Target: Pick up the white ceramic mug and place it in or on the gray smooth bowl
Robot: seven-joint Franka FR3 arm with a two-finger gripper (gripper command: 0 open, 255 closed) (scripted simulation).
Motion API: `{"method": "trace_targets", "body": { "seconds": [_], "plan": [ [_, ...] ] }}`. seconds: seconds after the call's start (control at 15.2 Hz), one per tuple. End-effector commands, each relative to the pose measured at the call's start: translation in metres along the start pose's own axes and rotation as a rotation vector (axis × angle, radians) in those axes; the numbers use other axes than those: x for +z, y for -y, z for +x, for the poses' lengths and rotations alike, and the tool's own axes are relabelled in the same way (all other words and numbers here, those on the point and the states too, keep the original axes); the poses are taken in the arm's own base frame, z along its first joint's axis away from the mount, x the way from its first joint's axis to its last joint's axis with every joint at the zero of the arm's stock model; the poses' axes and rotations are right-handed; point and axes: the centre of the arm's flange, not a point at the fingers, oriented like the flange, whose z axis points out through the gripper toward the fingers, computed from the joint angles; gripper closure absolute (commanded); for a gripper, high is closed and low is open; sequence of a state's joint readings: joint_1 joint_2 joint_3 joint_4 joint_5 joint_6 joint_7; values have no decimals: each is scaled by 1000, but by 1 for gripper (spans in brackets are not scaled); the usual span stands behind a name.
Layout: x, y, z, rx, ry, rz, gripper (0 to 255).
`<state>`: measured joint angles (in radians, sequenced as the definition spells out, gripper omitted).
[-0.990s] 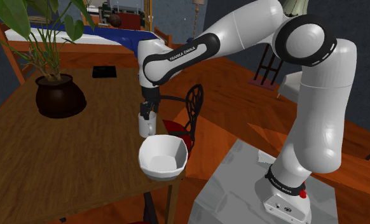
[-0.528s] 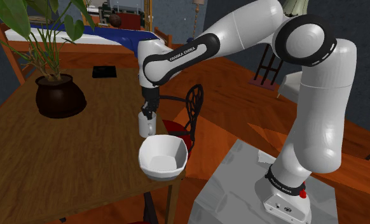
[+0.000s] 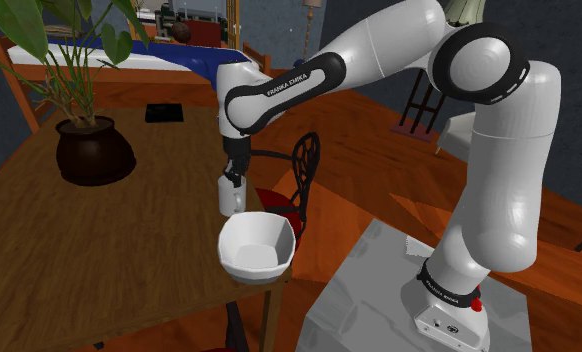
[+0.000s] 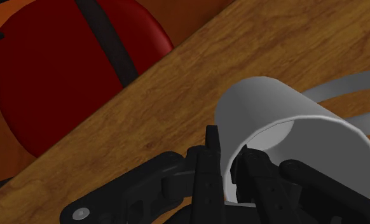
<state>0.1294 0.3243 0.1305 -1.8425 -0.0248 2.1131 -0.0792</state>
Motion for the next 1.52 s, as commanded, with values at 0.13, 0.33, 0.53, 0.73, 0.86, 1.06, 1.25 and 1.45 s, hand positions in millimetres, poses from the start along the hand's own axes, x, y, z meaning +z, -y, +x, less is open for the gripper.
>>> {"method": "trace_targets", "body": {
  "seconds": [0.13, 0.33, 0.53, 0.73, 0.86, 1.06, 1.25, 1.45],
  "plan": [
    [-16, 0, -1, 0, 0, 0, 255],
    [-32, 1, -2, 0, 0, 0, 255],
    [-47, 1, -2, 0, 0, 0, 255],
    [-63, 2, -3, 0, 0, 0, 255],
    [-74, 2, -4, 0, 0, 0, 255],
    [-90, 2, -4, 0, 0, 0, 255],
    [-105, 3, -5, 0, 0, 0, 255],
    [-121, 3, -6, 0, 0, 0, 255]
  ]
}}
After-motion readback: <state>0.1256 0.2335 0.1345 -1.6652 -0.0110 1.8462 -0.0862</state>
